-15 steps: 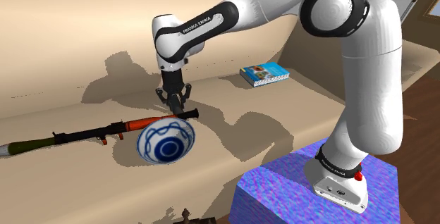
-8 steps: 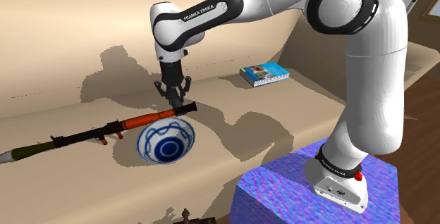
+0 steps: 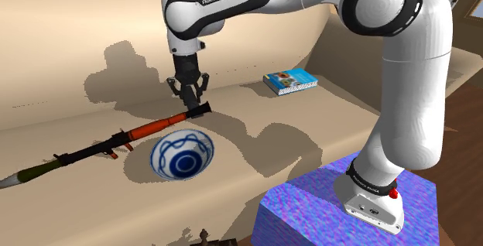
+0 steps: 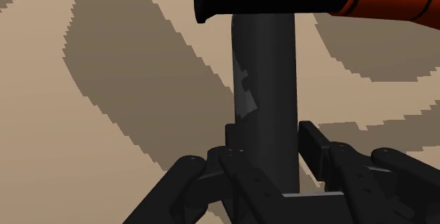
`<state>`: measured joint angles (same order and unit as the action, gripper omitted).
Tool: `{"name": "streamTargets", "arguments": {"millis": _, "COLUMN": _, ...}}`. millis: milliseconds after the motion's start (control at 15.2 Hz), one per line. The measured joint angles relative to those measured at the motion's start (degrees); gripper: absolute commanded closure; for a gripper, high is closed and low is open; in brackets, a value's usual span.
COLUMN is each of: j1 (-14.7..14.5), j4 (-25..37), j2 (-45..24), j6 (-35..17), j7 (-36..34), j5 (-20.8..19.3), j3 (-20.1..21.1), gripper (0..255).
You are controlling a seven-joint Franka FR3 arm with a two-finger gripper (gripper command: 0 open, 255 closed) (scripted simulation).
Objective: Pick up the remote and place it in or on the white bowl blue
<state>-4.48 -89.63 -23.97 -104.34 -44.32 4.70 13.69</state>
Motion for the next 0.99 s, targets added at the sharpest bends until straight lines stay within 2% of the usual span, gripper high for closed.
{"name": "streamTargets", "arguments": {"millis": 990, "j1": -0.03, "j4": 8.58, "j2": 1.85, "j6": 10.31, "j7": -1.24, "j5": 0.23, "j3": 0.28, "gripper": 255}}
